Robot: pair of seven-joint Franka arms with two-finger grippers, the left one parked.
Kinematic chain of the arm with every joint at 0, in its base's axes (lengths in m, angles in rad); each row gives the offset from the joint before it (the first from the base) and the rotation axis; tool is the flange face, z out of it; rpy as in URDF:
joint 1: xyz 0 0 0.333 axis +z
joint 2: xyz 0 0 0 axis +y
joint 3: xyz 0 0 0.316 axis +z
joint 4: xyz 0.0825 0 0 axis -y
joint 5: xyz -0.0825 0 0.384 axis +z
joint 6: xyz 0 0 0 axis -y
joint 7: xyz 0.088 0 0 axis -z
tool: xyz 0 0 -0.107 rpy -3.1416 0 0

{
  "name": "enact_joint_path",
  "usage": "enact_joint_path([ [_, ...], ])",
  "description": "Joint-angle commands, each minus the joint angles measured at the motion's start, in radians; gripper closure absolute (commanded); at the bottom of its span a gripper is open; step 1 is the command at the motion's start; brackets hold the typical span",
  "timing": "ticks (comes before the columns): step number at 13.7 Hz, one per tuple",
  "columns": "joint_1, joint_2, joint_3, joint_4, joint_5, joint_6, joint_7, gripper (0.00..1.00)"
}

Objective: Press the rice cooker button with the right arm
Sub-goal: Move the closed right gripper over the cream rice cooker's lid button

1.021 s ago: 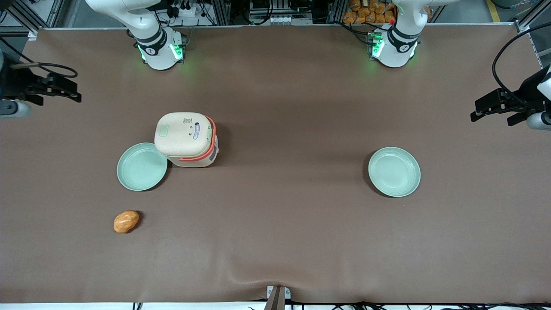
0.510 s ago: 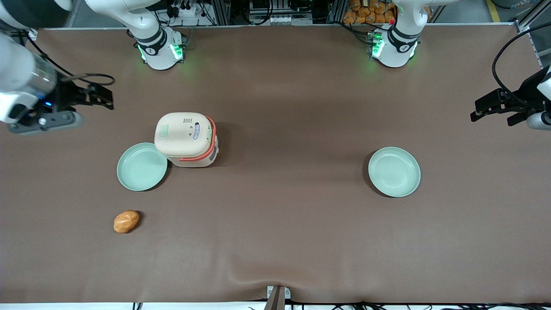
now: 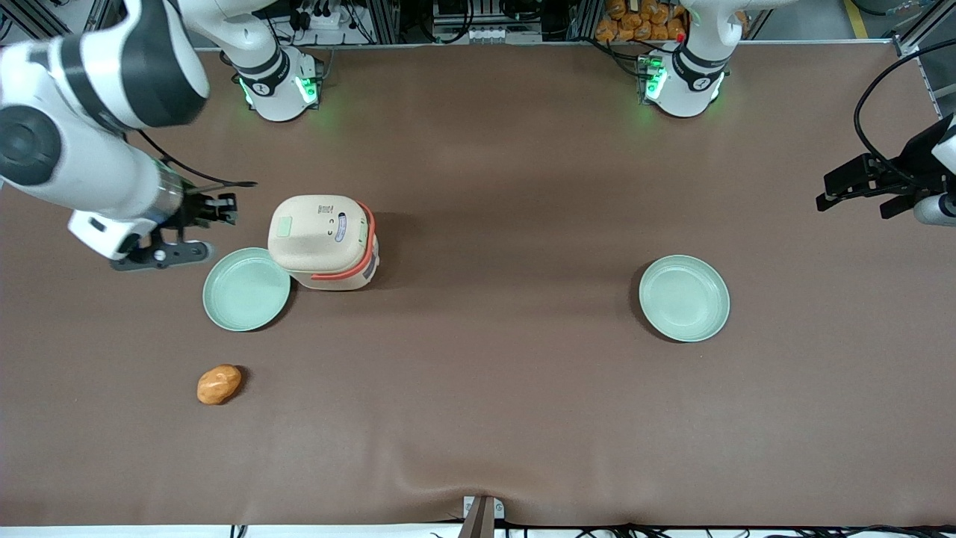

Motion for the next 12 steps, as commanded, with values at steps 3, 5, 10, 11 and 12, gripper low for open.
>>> enact_joint_path([
  [3,0.014,0.026,0.005,-0.056,-0.005,0.019,0.032,1.00],
  [5,0.021,0.063,0.005,-0.076,0.034,0.019,0.032,1.00],
  [10,0.026,0.135,0.003,-0.079,0.088,0.019,0.030,1.00],
  [11,0.026,0.149,0.005,-0.078,0.090,0.019,0.030,1.00],
  [12,0.026,0.161,0.005,-0.078,0.091,0.019,0.030,1.00],
])
